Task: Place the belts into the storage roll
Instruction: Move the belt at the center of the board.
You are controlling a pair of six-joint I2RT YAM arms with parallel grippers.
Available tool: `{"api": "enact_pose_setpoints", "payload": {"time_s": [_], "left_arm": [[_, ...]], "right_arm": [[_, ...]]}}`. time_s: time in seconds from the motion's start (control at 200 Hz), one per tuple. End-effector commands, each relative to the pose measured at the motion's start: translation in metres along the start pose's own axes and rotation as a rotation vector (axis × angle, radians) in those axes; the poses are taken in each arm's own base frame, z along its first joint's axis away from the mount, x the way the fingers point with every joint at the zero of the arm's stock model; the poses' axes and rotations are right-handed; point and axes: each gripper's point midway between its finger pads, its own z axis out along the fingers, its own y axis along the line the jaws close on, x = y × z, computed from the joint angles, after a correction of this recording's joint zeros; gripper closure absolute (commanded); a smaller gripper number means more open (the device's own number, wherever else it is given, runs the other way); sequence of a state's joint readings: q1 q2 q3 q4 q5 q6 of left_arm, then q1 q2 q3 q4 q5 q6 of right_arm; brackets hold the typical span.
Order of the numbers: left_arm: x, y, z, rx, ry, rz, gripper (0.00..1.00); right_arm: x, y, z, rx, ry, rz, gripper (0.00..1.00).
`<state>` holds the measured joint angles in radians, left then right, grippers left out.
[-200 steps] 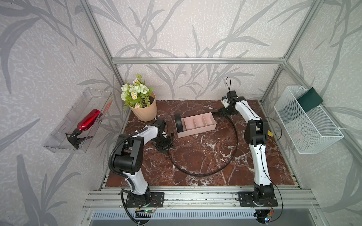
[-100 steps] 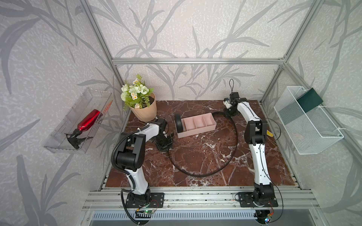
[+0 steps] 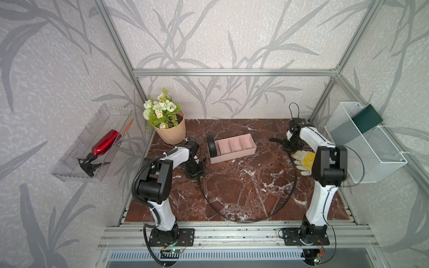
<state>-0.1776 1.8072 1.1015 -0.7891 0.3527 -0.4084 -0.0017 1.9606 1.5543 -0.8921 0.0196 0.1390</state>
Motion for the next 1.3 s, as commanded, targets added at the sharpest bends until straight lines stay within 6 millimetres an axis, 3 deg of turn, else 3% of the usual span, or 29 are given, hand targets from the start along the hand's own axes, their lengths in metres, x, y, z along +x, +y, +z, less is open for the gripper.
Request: {"api": "enact_pose_setpoints", "payload": {"time_s": [0.0,0.12,0.3,0.4,0.525,0.645,0.75,0.98,1.084,1.189,1.294], "left_arm": [[0.010,0.028,0.015,-0.113,0.018,0.090,0.75],[0.012,0.034,0.007,-0.134,-0.012,0.132,0.94],[0.004,0.027,-0.008,-0.099,-0.061,0.126,0.97],[-0.004,0.026,-0.014,-0.069,-0.086,0.098,0.98],[-0.020,0.034,-0.023,-0.029,-0.116,0.029,0.99],[-0.037,0.049,-0.035,-0.010,-0.161,-0.054,0.99],[-0.057,0.066,-0.048,-0.003,-0.215,-0.131,0.99],[-0.087,0.066,-0.062,0.013,-0.254,-0.176,0.99],[-0.094,0.062,-0.059,0.031,-0.250,-0.190,0.98],[-0.094,0.062,-0.056,0.038,-0.244,-0.196,0.98],[-0.093,0.061,-0.054,0.044,-0.242,-0.192,0.98]], "right_arm": [[0.045,0.022,-0.009,-0.018,0.013,-0.049,1.00],[0.090,0.071,-0.007,-0.098,0.017,-0.285,1.00],[0.135,0.154,-0.007,-0.204,-0.042,-0.724,1.00],[0.144,0.196,-0.008,-0.248,-0.135,-0.967,1.00],[0.128,0.235,-0.024,-0.275,-0.350,-1.191,1.00],[0.101,0.256,-0.040,-0.245,-0.532,-1.348,1.00],[0.104,0.277,-0.048,-0.301,-0.633,-1.589,1.00],[0.143,0.287,0.005,-0.361,-0.457,-1.991,1.00],[0.165,0.285,0.037,-0.231,-0.435,-2.162,1.00],[0.173,0.288,0.056,-0.077,-0.531,-2.243,1.00],[0.163,0.297,0.055,0.053,-0.693,-2.183,0.68]]}}
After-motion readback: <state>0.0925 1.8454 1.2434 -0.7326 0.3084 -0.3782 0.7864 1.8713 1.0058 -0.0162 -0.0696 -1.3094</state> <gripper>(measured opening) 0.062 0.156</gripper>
